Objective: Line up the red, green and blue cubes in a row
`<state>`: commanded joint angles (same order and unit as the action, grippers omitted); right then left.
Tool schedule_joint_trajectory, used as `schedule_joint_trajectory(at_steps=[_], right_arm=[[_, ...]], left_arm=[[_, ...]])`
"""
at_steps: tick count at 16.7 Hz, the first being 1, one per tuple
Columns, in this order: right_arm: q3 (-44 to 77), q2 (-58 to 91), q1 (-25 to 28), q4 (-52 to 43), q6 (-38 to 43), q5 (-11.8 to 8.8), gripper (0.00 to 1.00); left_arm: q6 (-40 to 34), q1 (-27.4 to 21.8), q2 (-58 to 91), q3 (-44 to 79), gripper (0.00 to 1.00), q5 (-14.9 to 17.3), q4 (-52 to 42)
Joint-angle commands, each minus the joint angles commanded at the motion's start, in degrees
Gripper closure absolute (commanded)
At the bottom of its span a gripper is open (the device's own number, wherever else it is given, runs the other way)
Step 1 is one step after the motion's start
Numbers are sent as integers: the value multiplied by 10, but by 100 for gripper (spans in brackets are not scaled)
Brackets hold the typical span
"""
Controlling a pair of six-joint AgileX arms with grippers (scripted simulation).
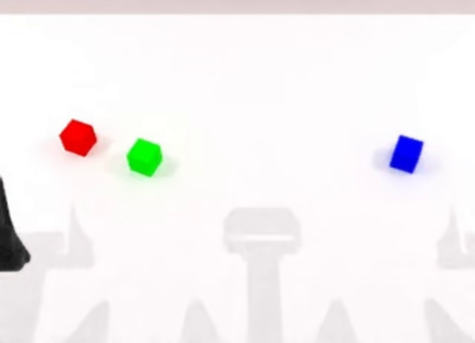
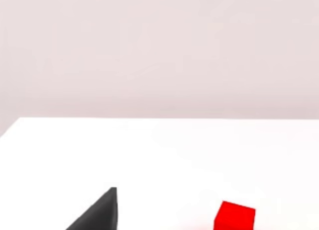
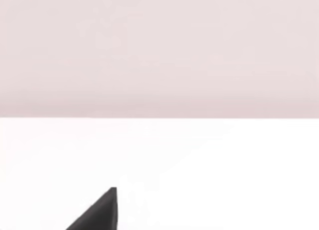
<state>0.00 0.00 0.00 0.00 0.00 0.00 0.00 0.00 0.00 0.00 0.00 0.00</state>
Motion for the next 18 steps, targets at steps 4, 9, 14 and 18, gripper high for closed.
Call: schedule_joint_trajectory(at_steps=[4, 9, 14, 18], right_arm=[[0, 0, 0, 0, 0, 0, 0], [0, 0, 0, 0, 0, 0, 0], [0, 0, 0, 0, 0, 0, 0], [0, 0, 0, 0, 0, 0, 0]], left_arm=[[3, -1, 17, 17, 0, 0, -14], [29, -10, 165, 165, 0, 5, -113], [70, -23, 455, 425, 0, 9, -275], [107, -34, 736, 655, 0, 8, -422]])
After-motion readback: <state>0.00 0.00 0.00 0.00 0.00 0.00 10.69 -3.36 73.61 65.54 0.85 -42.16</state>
